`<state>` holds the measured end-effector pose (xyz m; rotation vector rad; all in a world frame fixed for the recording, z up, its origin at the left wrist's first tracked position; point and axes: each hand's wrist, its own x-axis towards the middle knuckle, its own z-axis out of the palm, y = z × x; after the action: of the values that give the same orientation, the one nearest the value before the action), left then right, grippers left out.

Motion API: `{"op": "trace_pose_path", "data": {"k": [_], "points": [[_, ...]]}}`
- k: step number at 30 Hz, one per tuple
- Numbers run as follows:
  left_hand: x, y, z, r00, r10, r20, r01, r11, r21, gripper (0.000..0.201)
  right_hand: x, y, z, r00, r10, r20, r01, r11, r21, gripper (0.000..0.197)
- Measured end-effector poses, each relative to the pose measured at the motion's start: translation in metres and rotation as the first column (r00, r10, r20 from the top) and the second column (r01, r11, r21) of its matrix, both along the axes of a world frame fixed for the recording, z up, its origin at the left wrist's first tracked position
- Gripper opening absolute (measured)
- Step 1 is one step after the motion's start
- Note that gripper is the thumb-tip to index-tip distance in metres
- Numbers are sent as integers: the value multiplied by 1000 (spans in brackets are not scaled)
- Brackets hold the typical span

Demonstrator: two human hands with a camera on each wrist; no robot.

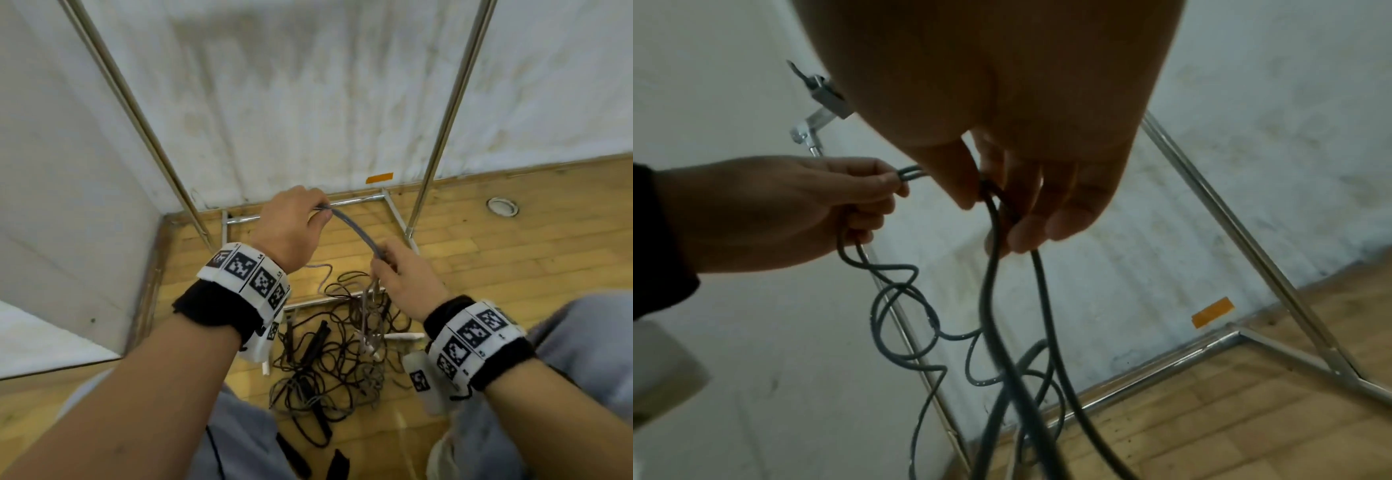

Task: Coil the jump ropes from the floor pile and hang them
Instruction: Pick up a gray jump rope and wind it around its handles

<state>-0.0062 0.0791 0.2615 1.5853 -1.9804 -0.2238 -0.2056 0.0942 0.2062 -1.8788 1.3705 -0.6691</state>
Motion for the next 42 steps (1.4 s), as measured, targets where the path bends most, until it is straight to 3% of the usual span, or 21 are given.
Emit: {"op": "trace_pose_path", "data": {"k": [4, 8, 11, 13, 16, 18, 20, 24, 27, 31, 34, 37, 39, 42], "points": [[13, -16, -5, 992, 101, 76, -97, 994, -57, 20, 2, -25, 5, 960, 81, -268, -88, 996, -14, 11], [29, -34, -11, 967, 253, 38, -248, 962, -111, 21, 14, -57, 18, 909, 215, -356, -194, 977, 94, 19], [39, -49, -16, 928, 369, -52, -371, 927, -47, 22, 26, -77, 32, 939, 235, -252, -223, 972, 74, 27], [43, -57, -22, 909, 409, -77, -410, 912, 5, 23, 32, -91, 38, 980, 186, -78, -183, 982, 46, 28], [42, -59, -33, 889, 434, -146, -432, 901, 48, 18, 36, -108, 42, 979, 118, 164, -128, 991, 51, 30], [35, -60, -35, 906, 360, -224, -341, 932, 120, 24, 38, -122, 41, 969, 76, 236, -93, 994, 60, 31], [25, -62, -32, 893, 242, -380, -154, 957, 248, 29, 41, -132, 41, 950, 11, 311, -50, 992, 119, 31], [0, -63, -34, 891, 68, -449, 149, 890, 431, 10, 44, -137, 39, 831, -100, 548, -78, 953, 291, 27], [-13, -67, -38, 922, 35, -385, 149, 887, 437, 13, 40, -135, 42, 796, -101, 597, -97, 952, 290, 25], [-15, -72, -42, 974, 16, -224, 73, 922, 381, 20, 29, -132, 53, 783, -120, 610, -12, 978, 209, 23], [-14, -70, -48, 997, -39, -71, 64, 918, 391, 18, 17, -135, 65, 697, -177, 695, 76, 982, 174, 18], [-16, -67, -51, 994, -42, -99, 77, 922, 378, 15, 9, -138, 75, 642, -208, 738, 138, 978, 156, 18], [-16, -67, -48, 990, -12, -138, 63, 927, 369, 24, 9, -139, 73, 630, -220, 745, 163, 975, 149, 20], [-12, -65, -45, 948, 80, -307, 40, 930, 364, 33, 13, -142, 66, 620, -261, 740, 205, 964, 168, 17]]}}
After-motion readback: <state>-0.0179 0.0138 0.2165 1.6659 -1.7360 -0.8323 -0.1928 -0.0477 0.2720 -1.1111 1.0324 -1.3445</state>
